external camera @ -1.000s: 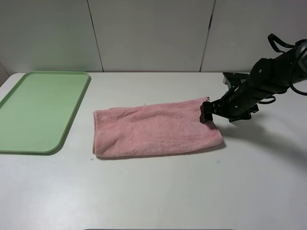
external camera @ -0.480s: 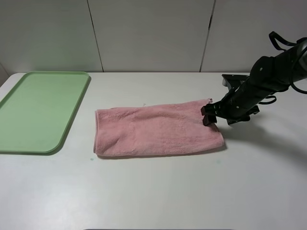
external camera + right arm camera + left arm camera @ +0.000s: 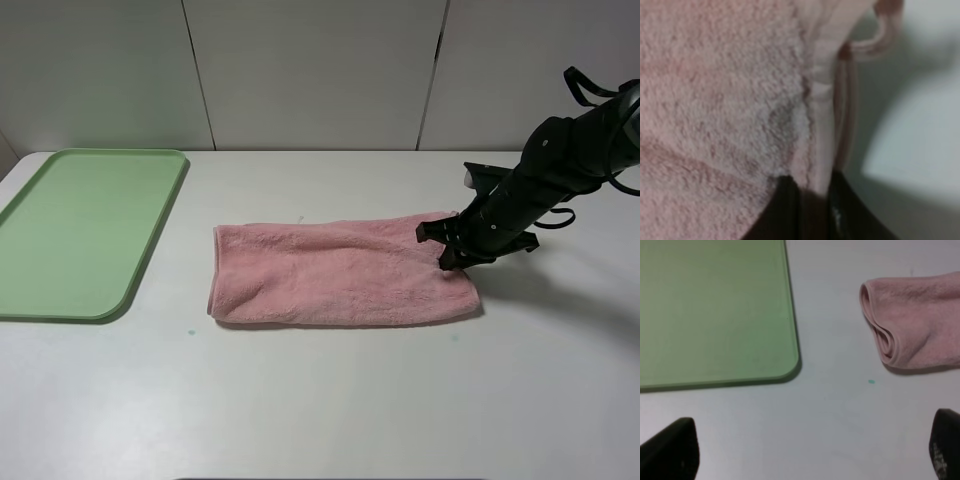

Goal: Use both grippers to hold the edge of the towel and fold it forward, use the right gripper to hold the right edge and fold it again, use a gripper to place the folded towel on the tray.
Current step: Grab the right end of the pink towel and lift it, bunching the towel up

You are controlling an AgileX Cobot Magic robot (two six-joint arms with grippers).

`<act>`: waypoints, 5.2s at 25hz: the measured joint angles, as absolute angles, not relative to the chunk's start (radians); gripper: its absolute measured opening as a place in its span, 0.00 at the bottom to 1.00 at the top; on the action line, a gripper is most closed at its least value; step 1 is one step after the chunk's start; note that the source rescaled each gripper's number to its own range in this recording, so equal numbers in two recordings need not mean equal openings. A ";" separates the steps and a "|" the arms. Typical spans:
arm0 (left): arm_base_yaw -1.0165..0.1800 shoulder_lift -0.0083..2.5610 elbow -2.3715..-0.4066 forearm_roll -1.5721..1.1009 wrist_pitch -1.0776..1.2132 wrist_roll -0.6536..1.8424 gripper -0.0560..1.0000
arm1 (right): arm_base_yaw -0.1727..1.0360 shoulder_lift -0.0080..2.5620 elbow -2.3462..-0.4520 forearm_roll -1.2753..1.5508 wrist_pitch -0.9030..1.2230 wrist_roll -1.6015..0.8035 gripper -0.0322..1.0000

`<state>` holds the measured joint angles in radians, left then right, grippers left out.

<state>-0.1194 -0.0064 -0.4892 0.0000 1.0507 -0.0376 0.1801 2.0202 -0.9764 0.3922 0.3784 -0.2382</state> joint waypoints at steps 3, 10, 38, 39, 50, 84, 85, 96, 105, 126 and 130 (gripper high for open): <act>-0.119 -0.006 -0.489 0.000 1.051 -0.038 0.92 | 0.180 2.020 -0.976 0.393 0.381 -0.247 0.09; -0.119 -0.006 -0.489 0.000 1.051 -0.038 0.92 | 0.180 2.020 -0.976 0.397 0.381 -0.270 0.09; -0.119 -0.006 -0.489 0.000 1.051 -0.038 0.92 | 0.180 1.830 -1.055 0.082 0.616 -0.093 0.04; -0.119 -0.006 -0.489 0.000 1.051 -0.038 0.92 | 0.180 1.824 -1.064 0.066 0.623 -0.084 0.04; -0.119 -0.006 -0.489 0.000 1.051 -0.038 0.92 | 0.180 1.796 -1.142 0.021 0.703 -0.048 0.04; -0.119 -0.006 -0.489 0.000 1.051 -0.038 0.92 | 0.180 1.746 -1.142 0.021 0.774 -0.048 0.04; -0.119 -0.006 -0.489 0.000 1.051 -0.038 0.92 | 0.179 1.745 -1.142 0.021 0.778 -0.048 0.04; -0.119 -0.006 -0.489 0.000 1.051 -0.038 0.92 | 0.175 1.719 -1.251 0.026 0.909 -0.047 0.04; -0.119 -0.006 -0.489 0.000 1.051 -0.038 0.92 | 0.285 1.714 -1.270 0.042 0.947 -0.031 0.04; -0.119 -0.006 -0.489 0.000 1.051 -0.038 0.92 | 0.563 1.714 -1.282 0.109 0.868 0.119 0.04; -0.119 -0.006 -0.489 0.000 1.051 -0.038 0.92 | 0.597 1.721 -1.282 0.122 0.857 0.133 0.04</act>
<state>-0.1194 -0.0064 -0.4892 0.0000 1.0507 -0.0376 0.5972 1.7213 -1.2820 0.1219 0.8567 0.1331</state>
